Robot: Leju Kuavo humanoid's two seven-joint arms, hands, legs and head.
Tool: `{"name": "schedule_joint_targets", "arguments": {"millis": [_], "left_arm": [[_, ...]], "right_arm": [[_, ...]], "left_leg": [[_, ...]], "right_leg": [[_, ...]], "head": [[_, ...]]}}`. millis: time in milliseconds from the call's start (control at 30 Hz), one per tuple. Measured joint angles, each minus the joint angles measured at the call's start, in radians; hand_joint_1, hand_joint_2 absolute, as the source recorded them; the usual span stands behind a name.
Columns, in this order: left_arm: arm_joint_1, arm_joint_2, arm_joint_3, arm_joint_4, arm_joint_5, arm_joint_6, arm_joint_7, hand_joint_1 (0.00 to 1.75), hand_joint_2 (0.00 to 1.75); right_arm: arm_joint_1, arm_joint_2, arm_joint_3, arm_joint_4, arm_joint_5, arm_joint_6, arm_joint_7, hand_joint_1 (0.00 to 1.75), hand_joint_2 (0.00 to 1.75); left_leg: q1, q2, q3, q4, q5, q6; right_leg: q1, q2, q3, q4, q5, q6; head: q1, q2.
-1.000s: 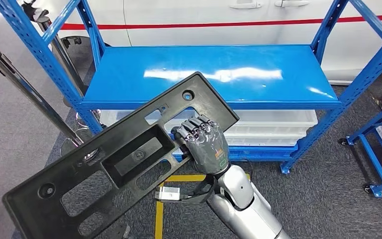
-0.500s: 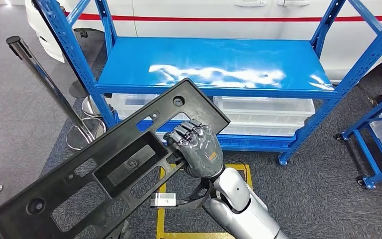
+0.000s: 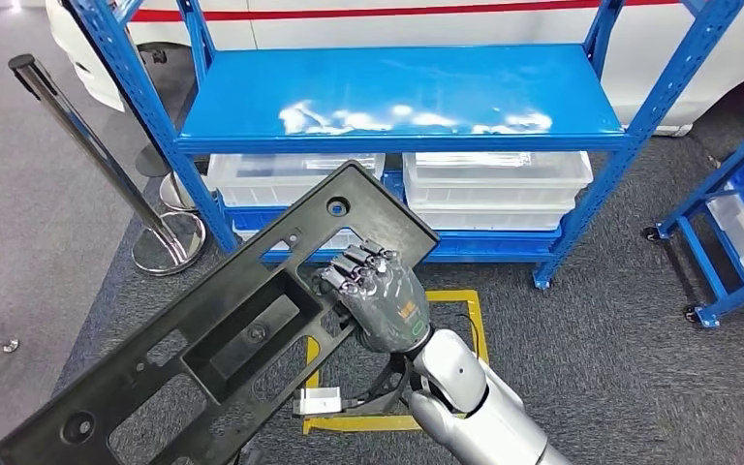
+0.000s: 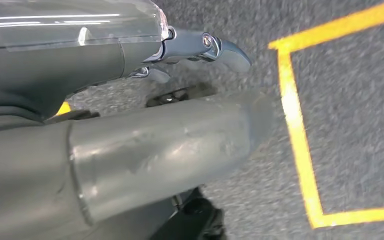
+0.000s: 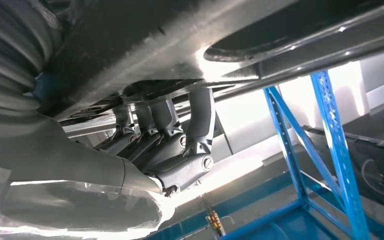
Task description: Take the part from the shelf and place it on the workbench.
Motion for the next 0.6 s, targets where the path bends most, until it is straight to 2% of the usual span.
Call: {"name": "schedule_joint_targets", "arguments": {"millis": [33,67,100,133,167,200,267,300,333,400,433,467,533,567,600], "left_arm": [[0.0,0.0,0.0,0.0,0.0,0.0,0.0,0.0,0.0],[0.0,0.0,0.0,0.0,0.0,0.0,0.0,0.0,0.0],[-0.001,0.0,-0.001,0.0,0.0,0.0,0.0,0.0,0.0],[-0.001,0.0,-0.001,0.0,0.0,0.0,0.0,0.0,0.0],[-0.002,0.0,-0.001,0.0,-0.001,0.0,0.0,0.0,0.0],[-0.004,0.001,-0.002,0.0,-0.001,0.0,0.0,0.0,0.0],[-0.01,0.003,-0.004,0.0,-0.002,0.001,0.0,0.0,0.0],[-0.013,0.004,-0.005,0.0,-0.002,0.002,0.0,0.0,0.0],[-0.015,0.005,-0.006,0.0,-0.002,0.003,0.0,0.0,0.0],[-0.016,0.006,-0.008,0.0,-0.002,0.004,0.0,0.0,0.0],[-0.017,0.006,-0.008,0.0,-0.002,0.004,0.0,0.0,0.0],[-0.018,0.006,-0.009,0.0,-0.002,0.004,0.001,0.0,0.0],[-0.021,0.006,-0.009,0.0,-0.001,0.004,0.001,0.0,0.0],[-0.022,0.006,-0.009,0.0,-0.001,0.004,0.001,0.0,0.0],[-0.022,0.006,-0.009,0.0,-0.001,0.004,0.001,0.0,0.0]], "right_arm": [[0.0,0.0,0.001,0.0,0.001,0.0,0.0,1.75,1.75],[0.0,-0.001,0.002,0.0,0.002,0.0,0.0,1.75,1.75],[0.0,-0.003,0.003,0.0,0.003,-0.001,0.0,1.75,1.75],[0.001,-0.005,0.004,0.0,0.004,-0.001,0.0,1.75,1.75],[0.001,-0.007,0.005,0.0,0.004,-0.002,0.0,1.75,1.75],[0.001,-0.008,0.006,0.0,0.004,-0.002,-0.001,1.75,1.75],[0.001,-0.01,0.009,-0.001,0.005,-0.003,-0.001,1.75,1.75],[0.001,-0.01,0.01,-0.001,0.004,-0.003,-0.001,1.75,1.75],[0.002,-0.011,0.012,-0.002,0.004,-0.003,-0.001,1.75,1.75],[0.003,-0.014,0.015,-0.002,0.002,-0.004,-0.001,1.75,1.75],[0.003,-0.015,0.017,-0.003,0.002,-0.004,-0.001,1.75,1.75],[0.004,-0.016,0.017,-0.003,0.001,-0.004,-0.001,1.75,1.75],[0.005,-0.019,0.017,-0.003,0.0,-0.004,-0.001,1.75,1.75],[0.006,-0.02,0.017,-0.003,0.0,-0.004,0.0,1.75,1.75],[0.008,-0.022,0.017,-0.003,0.0,-0.004,0.0,1.75,1.75]], "left_leg": [[0.0,0.0,-0.015,0.064,-0.046,-0.003],[0.001,0.0,-0.025,0.125,-0.076,-0.004],[0.0,0.0,-0.023,0.165,-0.082,-0.004],[0.0,-0.001,-0.007,0.173,-0.067,-0.002],[-0.001,-0.001,0.027,0.146,-0.04,0.003],[-0.004,-0.003,0.074,0.089,-0.012,0.012],[-0.011,-0.006,0.171,-0.052,-0.003,0.028],[-0.015,-0.007,0.2,-0.102,-0.01,0.033],[-0.019,-0.008,0.214,-0.131,-0.016,0.036],[-0.019,-0.006,0.214,-0.155,0.003,0.042],[-0.016,-0.004,0.211,-0.164,0.017,0.048],[-0.013,-0.001,0.205,-0.172,0.031,0.054],[-0.01,0.002,0.182,-0.17,0.049,0.059],[-0.01,0.003,0.166,-0.163,0.055,0.059],[-0.009,0.004,0.15,-0.154,0.061,0.058]], "right_leg": [[0.002,-0.001,-0.012,0.0,0.009,-0.004],[0.004,-0.002,-0.025,0.001,0.019,-0.005],[0.006,-0.002,-0.039,0.002,0.028,-0.006],[0.008,-0.002,-0.052,0.004,0.037,-0.006],[0.01,-0.002,-0.063,0.005,0.045,-0.006],[0.011,-0.002,-0.072,0.007,0.052,-0.005],[0.012,-0.002,-0.083,0.008,0.066,0.0],[0.01,-0.002,-0.086,0.006,0.074,0.004],[0.008,-0.003,-0.089,0.003,0.083,0.01],[0.005,-0.002,-0.092,-0.007,0.095,0.021],[0.006,0.0,-0.096,-0.002,0.083,0.025],[0.006,0.002,-0.105,0.022,0.052,0.029],[0.002,0.004,-0.138,0.134,-0.044,0.039],[-0.001,0.004,-0.154,0.203,-0.08,0.044],[-0.005,0.004,-0.163,0.257,-0.094,0.049]], "head": [[0.0,0.0],[0.0,0.0],[0.0,0.0],[0.0,0.0],[0.0,0.0],[0.0,0.0],[0.0,0.0],[0.0,0.0],[0.0,0.0],[0.0,0.0],[0.001,0.0],[0.001,0.0],[0.001,0.0],[0.001,0.0],[0.001,0.0]]}}
